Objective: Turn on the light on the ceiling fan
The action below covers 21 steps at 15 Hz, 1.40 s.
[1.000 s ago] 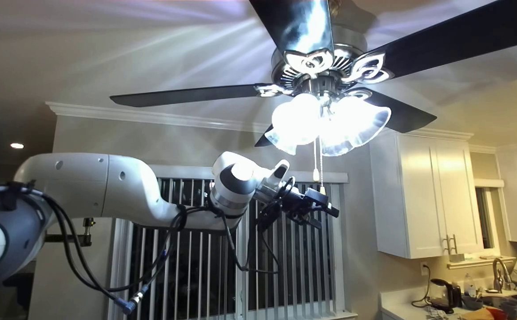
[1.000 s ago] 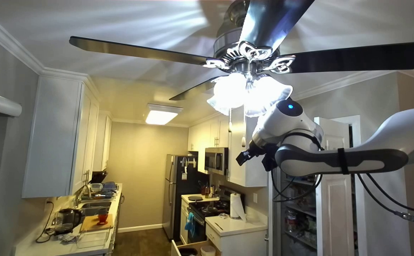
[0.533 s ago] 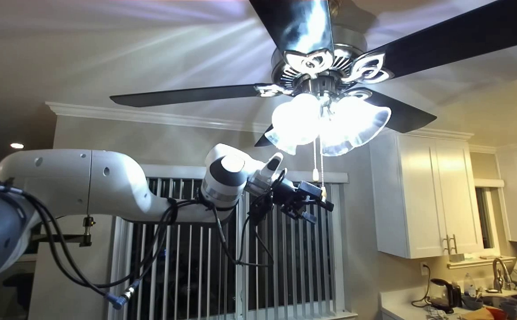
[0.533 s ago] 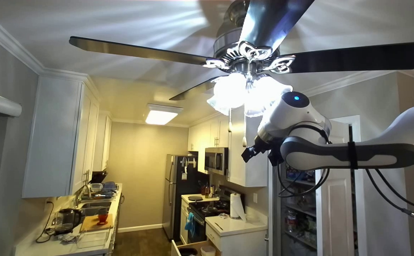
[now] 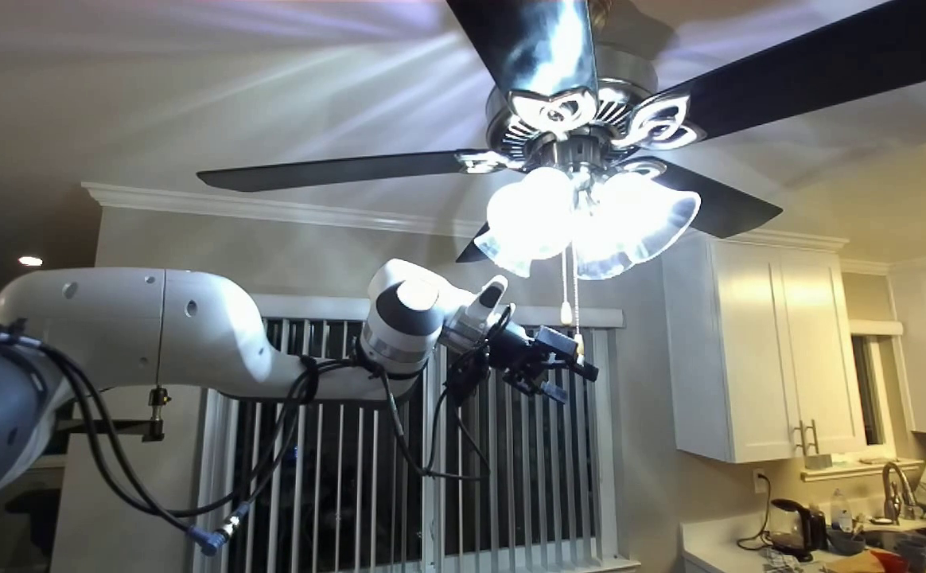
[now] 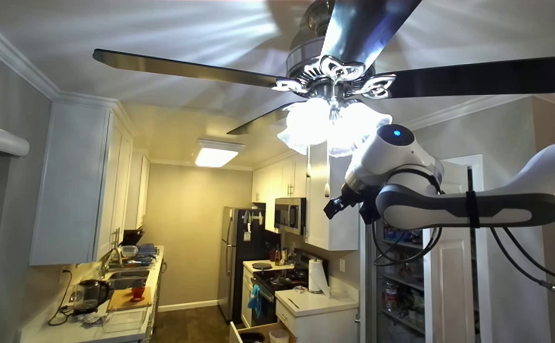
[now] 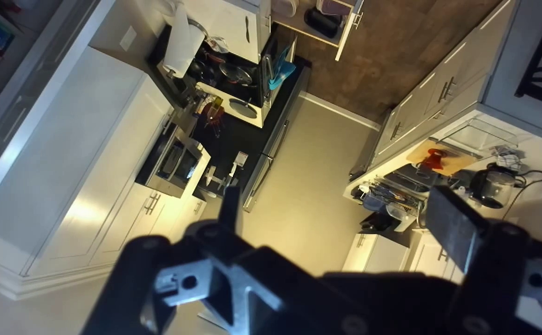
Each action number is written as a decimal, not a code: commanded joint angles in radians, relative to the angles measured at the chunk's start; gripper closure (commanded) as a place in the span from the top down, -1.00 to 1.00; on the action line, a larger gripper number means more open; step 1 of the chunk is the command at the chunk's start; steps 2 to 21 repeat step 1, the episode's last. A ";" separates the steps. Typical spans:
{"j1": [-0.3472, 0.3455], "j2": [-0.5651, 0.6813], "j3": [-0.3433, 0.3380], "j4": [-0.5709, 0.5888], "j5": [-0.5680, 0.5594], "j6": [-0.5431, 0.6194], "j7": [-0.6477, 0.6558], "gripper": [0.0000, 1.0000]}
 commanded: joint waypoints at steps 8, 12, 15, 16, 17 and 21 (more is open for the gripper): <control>-0.002 0.001 0.002 0.003 0.002 -0.002 -0.002 1.00; -0.002 0.001 0.002 0.003 0.002 -0.002 -0.002 1.00; -0.002 0.001 0.002 0.003 0.002 -0.002 -0.002 1.00; -0.002 0.001 0.002 0.003 0.002 -0.002 -0.002 1.00; -0.002 0.001 0.002 0.003 0.002 -0.002 -0.002 1.00; -0.002 0.001 0.002 0.003 0.002 -0.002 -0.002 1.00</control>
